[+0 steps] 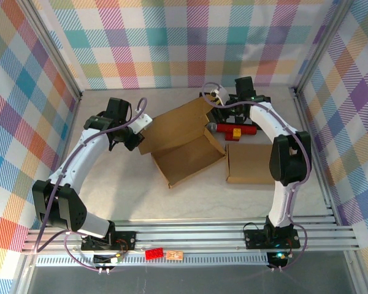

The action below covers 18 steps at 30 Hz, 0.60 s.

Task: Fold the paper box

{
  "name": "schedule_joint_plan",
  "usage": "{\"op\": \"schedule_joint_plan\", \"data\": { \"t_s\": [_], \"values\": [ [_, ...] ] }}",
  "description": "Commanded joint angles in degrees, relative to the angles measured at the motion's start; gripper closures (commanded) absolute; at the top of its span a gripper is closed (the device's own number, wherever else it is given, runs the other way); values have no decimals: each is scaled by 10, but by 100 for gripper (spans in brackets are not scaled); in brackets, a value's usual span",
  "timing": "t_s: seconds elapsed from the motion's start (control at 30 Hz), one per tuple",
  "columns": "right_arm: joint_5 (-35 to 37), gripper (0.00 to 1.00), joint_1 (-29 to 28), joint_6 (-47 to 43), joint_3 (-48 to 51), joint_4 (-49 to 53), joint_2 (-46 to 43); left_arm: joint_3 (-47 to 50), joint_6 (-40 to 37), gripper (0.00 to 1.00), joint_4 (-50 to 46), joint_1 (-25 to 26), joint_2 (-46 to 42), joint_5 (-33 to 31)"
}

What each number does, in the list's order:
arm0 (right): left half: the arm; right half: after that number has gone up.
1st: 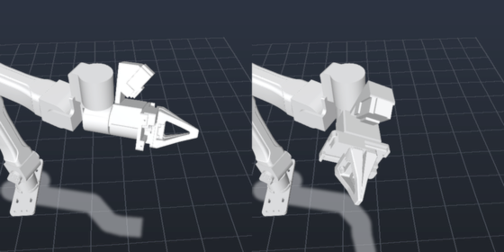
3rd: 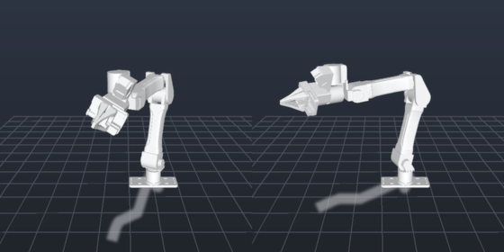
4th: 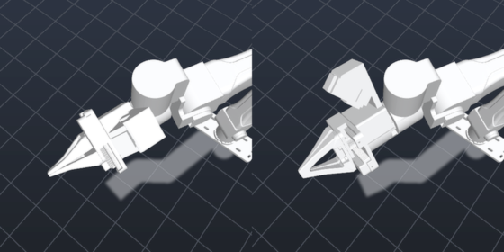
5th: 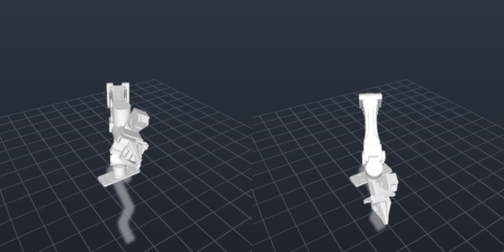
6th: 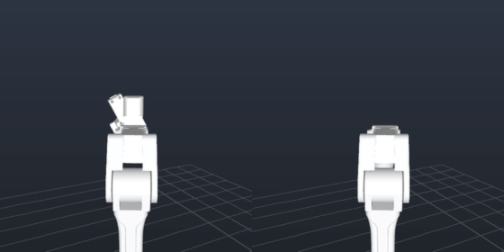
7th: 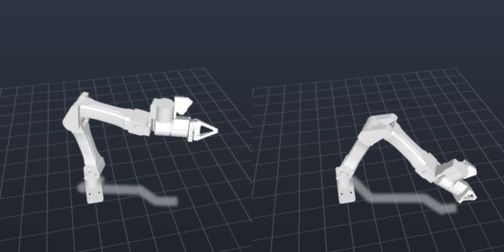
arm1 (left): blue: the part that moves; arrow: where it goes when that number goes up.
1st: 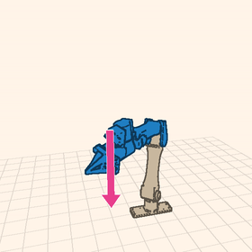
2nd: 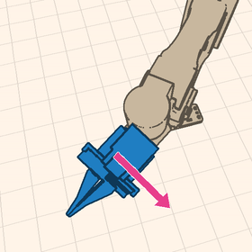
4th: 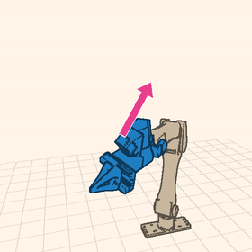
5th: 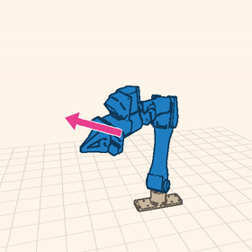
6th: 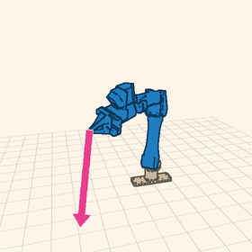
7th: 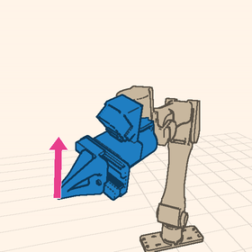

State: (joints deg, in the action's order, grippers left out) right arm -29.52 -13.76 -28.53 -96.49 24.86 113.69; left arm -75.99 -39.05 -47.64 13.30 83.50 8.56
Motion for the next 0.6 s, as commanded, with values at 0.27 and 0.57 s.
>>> {"op": "schedule_joint_plan", "data": {
  "t_s": [0.27,0.57],
  "values": [
    [-3,42,5,-7,-18,-23,6,-13,-4,100,-11,-5,17,2],
    [33,23,16,-34,34,-84,-21,-12,-3,100,-13,-6,10,4]
  ]
}}
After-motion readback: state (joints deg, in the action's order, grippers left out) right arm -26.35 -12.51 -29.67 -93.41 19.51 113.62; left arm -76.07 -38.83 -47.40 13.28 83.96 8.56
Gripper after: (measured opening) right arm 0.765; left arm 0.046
